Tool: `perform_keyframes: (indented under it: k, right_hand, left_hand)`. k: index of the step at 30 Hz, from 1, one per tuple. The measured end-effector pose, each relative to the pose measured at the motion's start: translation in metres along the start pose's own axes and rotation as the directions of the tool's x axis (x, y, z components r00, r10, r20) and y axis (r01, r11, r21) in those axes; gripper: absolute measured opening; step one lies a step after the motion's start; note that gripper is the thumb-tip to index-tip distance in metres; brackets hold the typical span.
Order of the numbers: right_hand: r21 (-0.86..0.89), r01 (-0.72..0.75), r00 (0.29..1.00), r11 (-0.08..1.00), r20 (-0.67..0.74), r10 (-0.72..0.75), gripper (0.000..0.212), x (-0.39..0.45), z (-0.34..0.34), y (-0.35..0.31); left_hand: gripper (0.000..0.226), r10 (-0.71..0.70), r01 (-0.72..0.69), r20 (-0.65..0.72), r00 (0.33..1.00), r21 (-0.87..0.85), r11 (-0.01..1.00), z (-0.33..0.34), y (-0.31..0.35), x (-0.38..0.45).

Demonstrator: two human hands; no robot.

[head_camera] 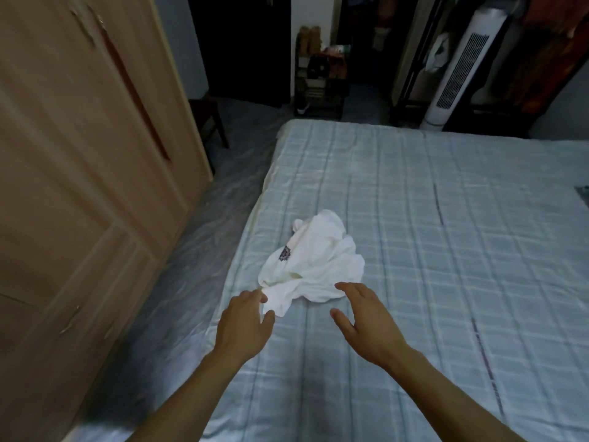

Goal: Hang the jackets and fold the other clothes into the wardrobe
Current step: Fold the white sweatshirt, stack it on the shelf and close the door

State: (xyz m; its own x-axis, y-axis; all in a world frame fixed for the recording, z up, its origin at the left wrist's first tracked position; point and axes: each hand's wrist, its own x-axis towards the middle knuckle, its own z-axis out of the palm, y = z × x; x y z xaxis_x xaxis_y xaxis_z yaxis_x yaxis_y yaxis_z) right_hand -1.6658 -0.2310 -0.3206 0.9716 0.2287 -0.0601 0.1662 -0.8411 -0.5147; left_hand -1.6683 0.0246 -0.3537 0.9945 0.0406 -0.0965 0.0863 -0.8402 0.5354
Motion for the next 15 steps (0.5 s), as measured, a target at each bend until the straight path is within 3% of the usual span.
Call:
perform_keyframes:
  k: [10,15]
  right_hand:
    - [0.038,-0.101,0.986,0.994,0.139,0.094,0.053,0.095,0.081,0.075]
    - [0.070,-0.115,0.983,0.991,0.151,0.103,0.047,0.141,0.121,0.104]
  left_hand:
    - [0.030,-0.087,0.071,0.223,0.971,0.081,0.994,0.089,-0.044,0.103]
    - [0.027,-0.093,0.067,0.236,0.967,0.114,0.991,0.130,-0.075,0.157]
